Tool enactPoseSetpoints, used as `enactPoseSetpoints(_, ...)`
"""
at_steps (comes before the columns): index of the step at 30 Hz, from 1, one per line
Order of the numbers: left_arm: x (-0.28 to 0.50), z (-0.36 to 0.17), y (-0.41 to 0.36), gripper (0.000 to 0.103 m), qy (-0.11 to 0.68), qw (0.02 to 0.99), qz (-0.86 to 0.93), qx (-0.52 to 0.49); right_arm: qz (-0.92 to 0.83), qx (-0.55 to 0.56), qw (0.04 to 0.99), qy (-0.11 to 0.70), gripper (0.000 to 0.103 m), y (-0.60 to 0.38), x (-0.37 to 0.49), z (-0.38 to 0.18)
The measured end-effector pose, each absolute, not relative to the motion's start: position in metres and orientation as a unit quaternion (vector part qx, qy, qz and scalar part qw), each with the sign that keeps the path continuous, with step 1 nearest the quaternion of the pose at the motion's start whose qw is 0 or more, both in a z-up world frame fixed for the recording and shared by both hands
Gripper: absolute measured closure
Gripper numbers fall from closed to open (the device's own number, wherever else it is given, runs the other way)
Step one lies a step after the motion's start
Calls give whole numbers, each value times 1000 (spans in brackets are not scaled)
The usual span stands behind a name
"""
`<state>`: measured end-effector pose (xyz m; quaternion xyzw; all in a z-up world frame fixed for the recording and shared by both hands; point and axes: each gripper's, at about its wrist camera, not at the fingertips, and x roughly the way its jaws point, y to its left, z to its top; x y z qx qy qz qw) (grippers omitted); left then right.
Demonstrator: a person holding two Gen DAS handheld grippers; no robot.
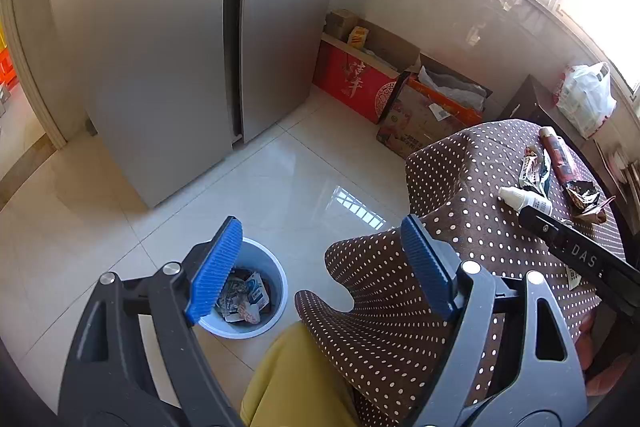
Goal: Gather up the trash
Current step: 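Close the right tool on the white medicine bottle, then lift the bottle with the right tool while the left tool reaches toward the red wrapper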
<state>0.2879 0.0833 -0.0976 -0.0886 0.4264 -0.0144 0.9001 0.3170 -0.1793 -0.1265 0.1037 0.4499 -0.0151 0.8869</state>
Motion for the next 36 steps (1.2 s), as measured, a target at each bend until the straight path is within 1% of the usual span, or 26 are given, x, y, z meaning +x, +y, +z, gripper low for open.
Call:
enactPoseSetpoints(8, 286, -90, 72, 23, 424, 902, -18, -80, -4, 115, 892, 438, 70, -180, 306, -114)
enactPoseSetpoints(9, 286, -89, 70, 23, 424, 902, -19, -79, -3, 115, 893, 436, 72, -178, 304, -112)
enactPoseSetpoints(10, 285, -87, 66, 23, 422, 903, -21, -76, 0, 117, 894, 433, 80, -180, 301, -110)
enactPoseSetpoints(11, 283, -85, 65, 23, 421, 904, -23, -74, 2, 120, 894, 431, 92, -182, 300, -108)
enactPoseSetpoints(15, 281, -78, 53, 23, 414, 907, -32, -65, 9, 122, 896, 428, 93, -191, 294, -103)
enactPoseSetpoints(18, 278, -75, 43, 23, 411, 909, -40, -58, 9, 122, 895, 430, 91, -197, 289, -103)
enactPoseSetpoints(19, 277, -74, 41, 23, 411, 909, -41, -57, 4, 122, 894, 430, 81, -200, 289, -102)
enactPoseSetpoints(20, 277, -74, 40, 23, 411, 909, -43, -59, 0, 121, 894, 431, 64, -201, 289, -102)
enactPoseSetpoints(21, 278, -74, 40, 23, 411, 908, -44, -60, -5, 122, 893, 433, 56, -203, 291, -102)
enactPoseSetpoints(22, 278, -75, 40, 23, 412, 908, -45, -62, -6, 124, 893, 433, 51, -204, 292, -102)
enactPoseSetpoints(23, 279, -75, 40, 23, 412, 908, -45, -62, -6, 129, 891, 434, 50, -204, 294, -102)
enactPoseSetpoints(36, 312, -78, 89, 23, 414, 905, -33, -89, -23, 134, 880, 455, 49, -167, 338, -107)
